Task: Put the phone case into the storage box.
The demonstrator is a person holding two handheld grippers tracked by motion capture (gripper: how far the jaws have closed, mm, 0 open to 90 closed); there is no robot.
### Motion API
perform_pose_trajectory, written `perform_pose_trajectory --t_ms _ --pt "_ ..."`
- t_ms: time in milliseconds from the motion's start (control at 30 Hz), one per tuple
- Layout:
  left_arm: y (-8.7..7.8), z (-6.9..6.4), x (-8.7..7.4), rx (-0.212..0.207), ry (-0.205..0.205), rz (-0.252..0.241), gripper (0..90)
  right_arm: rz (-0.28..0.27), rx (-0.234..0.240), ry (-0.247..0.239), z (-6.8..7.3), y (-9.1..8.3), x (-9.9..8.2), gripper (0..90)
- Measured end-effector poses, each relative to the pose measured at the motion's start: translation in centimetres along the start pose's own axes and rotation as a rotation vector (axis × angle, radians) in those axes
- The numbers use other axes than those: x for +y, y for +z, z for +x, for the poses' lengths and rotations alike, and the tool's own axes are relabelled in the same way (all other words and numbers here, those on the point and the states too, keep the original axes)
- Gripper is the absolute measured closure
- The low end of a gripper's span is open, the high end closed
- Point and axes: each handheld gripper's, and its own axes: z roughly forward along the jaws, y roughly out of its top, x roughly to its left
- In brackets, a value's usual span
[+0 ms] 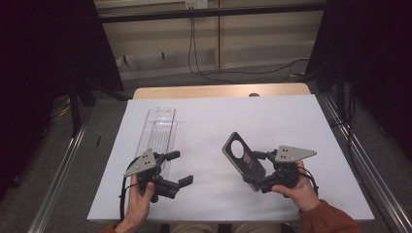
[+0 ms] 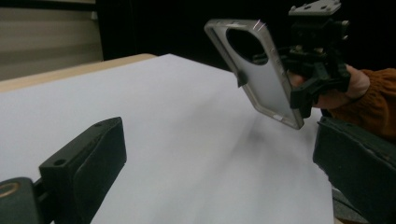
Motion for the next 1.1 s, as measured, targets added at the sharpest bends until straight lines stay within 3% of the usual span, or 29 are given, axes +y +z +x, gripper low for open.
perform_pose_trajectory --t_ms 100,300,333,367,400,500,533,633,700,833,900,933,1100 --pt "0.5 -0.2 0.5 -0.008 0.014 0.000 2.3 -0.003 0.006 -0.003 0.1 0.0 0.0 12.2" --pt "2.0 -0.3 1.1 -0.065 0.048 -0.011 1.5 -0.019 0.008 -0.011 0.2 -0.1 0.2 12.2" --pt "2.4 -0.2 1.2 -0.091 0.050 -0.021 1.5 -0.019 0.009 -0.011 0.2 -0.1 0.2 12.2" --pt "2.7 -0.4 1.4 -0.057 0.051 -0.024 1.5 -0.020 0.005 -0.010 0.2 -0.1 0.2 12.2" --pt "3.1 -0.2 1.6 -0.084 0.051 -0.028 1.5 -0.019 0.006 -0.012 0.2 -0.1 0.2 12.2" --pt "4.0 -0.1 2.2 -0.095 0.060 -0.020 1.5 -0.024 0.010 -0.014 0.3 0.0 0.2 12.2" --pt "4.3 0.1 2.2 -0.121 0.060 -0.035 1.5 -0.024 0.013 -0.014 0.3 0.0 0.2 12.2" --pt "5.2 0.2 2.6 -0.146 0.049 -0.050 1.5 -0.024 0.014 -0.015 0.3 -0.1 0.2 12.2" --pt "5.7 0.3 2.9 -0.142 0.059 -0.034 1.4 -0.024 0.015 -0.014 0.3 0.0 0.2 12.2" --pt "6.4 0.3 3.0 -0.188 0.064 -0.041 1.4 -0.016 0.021 -0.015 0.4 0.0 0.2 12.2" --pt "6.6 0.1 2.8 -0.168 0.067 -0.048 1.4 -0.018 0.027 -0.015 0.3 0.1 0.1 12.2" --pt "6.7 0.2 2.7 -0.210 0.072 -0.040 1.4 -0.016 0.031 -0.014 0.3 0.1 0.1 12.2" --pt "7.1 0.0 2.2 -0.238 0.083 -0.028 0.9 -0.016 0.057 -0.016 0.5 0.3 0.1 12.2"
